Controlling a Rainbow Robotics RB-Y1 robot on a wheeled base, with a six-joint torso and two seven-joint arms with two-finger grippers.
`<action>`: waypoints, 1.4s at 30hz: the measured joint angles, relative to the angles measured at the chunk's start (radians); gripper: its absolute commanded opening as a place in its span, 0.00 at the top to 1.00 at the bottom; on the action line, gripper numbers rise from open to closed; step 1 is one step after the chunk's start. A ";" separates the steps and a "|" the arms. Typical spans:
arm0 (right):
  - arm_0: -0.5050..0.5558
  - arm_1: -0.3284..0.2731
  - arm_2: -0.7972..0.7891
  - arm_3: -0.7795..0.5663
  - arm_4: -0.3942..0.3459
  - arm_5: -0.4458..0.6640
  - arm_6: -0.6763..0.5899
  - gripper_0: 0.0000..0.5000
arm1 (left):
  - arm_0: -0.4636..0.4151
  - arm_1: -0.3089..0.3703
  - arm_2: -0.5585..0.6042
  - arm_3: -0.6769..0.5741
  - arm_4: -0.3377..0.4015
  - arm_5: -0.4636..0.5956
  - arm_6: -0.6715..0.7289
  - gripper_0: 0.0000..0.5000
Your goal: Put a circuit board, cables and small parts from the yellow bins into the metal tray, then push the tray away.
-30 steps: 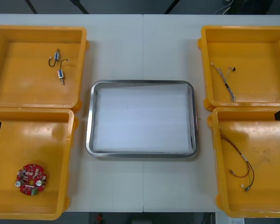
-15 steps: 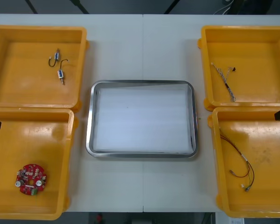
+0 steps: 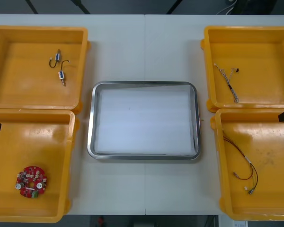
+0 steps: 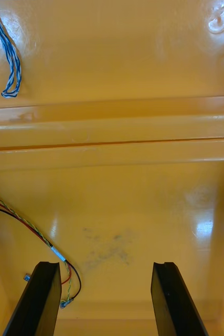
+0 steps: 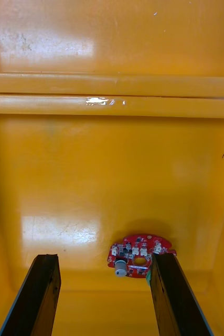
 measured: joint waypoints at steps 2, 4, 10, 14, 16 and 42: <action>0.000 0.000 0.000 0.000 0.000 0.000 0.000 0.00 | 0.000 0.000 0.000 0.000 0.000 0.000 0.000 0.00; 0.000 0.000 0.000 0.000 0.000 0.000 0.000 0.00 | 0.000 0.000 0.000 0.000 0.000 0.000 0.000 0.00; 0.000 0.000 0.000 0.000 0.000 0.000 0.000 0.00 | 0.000 0.000 0.000 0.000 0.000 0.000 0.000 0.00; 0.000 0.000 0.000 0.000 0.000 0.000 0.000 0.00 | 0.000 0.000 0.000 0.000 0.000 0.000 0.000 0.00; 0.000 0.000 0.000 0.000 0.000 0.000 0.000 0.00 | 0.000 0.000 0.000 0.000 0.000 0.000 0.000 0.00; 0.000 0.001 0.000 0.000 0.000 0.000 0.000 0.00 | 0.000 0.000 0.000 0.000 0.000 0.000 0.000 0.00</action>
